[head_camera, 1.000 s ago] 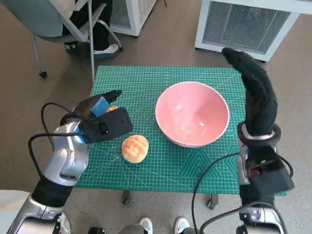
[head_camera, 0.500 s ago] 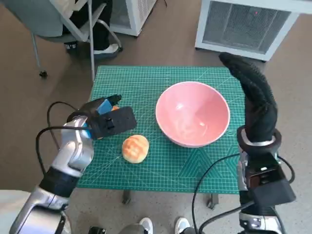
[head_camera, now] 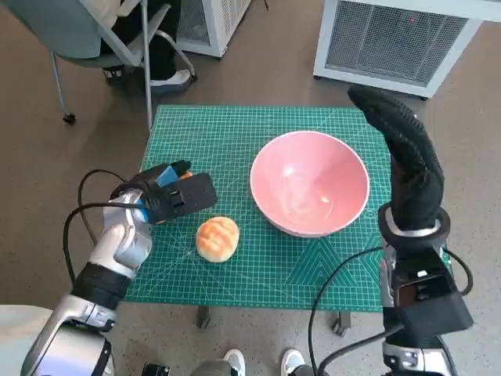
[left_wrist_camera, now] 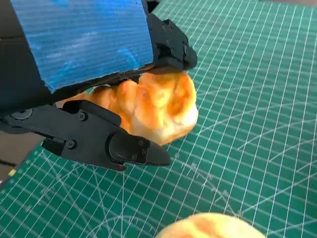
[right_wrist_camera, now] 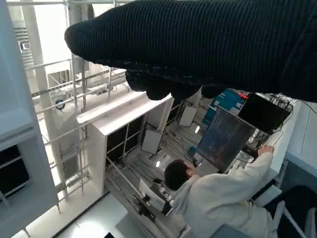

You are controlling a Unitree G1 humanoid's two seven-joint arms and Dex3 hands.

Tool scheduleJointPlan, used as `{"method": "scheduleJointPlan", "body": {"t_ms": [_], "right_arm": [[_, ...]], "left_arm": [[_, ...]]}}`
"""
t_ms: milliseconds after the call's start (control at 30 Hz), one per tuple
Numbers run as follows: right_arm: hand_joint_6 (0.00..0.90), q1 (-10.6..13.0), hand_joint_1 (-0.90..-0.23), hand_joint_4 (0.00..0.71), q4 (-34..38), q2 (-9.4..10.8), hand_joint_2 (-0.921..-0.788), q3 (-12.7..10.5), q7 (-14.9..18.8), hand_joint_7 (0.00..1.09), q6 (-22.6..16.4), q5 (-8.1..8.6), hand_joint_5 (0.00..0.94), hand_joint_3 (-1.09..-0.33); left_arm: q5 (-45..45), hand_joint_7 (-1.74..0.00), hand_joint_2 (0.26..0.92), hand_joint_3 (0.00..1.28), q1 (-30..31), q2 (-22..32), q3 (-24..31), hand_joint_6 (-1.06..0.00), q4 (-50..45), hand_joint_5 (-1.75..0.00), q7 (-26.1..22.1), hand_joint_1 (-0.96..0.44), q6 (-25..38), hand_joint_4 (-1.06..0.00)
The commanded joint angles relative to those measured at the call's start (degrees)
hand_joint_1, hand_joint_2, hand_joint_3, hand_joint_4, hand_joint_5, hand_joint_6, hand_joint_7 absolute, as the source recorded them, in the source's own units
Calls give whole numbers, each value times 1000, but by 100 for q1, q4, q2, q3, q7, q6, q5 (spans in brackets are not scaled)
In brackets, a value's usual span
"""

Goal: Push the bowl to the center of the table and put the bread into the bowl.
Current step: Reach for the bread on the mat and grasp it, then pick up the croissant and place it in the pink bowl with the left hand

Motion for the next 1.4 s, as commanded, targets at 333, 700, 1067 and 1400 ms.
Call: {"method": "scheduleJointPlan", "body": {"t_ms": [333, 700, 1067, 1400], "right_arm": [[27, 131, -402, 401, 112, 107, -921, 42, 25, 881, 18, 56, 9, -528], [22, 170, -400, 400, 68, 138, -921, 42, 8, 890, 58, 63, 9, -529], [21, 233, -395, 400, -14, 170, -921, 22, -35, 895, 105, 2, 9, -531], [21, 300, -397, 400, -149, 155, -921, -11, -44, 896, 156, 2, 9, -531]], "left_arm": [[-155, -1011, 910, 60, 330, 119, 333, -663, -479, -1238, 556, 0, -704, -730], [-311, -1052, 910, 45, 501, 81, 958, -662, -1768, -1173, 1016, 2, -976, -756], [-74, -1037, 897, 4, 316, -184, 1133, -736, -2578, -1038, 1924, 3, -1467, -821], [45, -980, 876, 0, -147, -336, 941, -783, -2486, -984, 2440, 1, -2582, -875]]}}
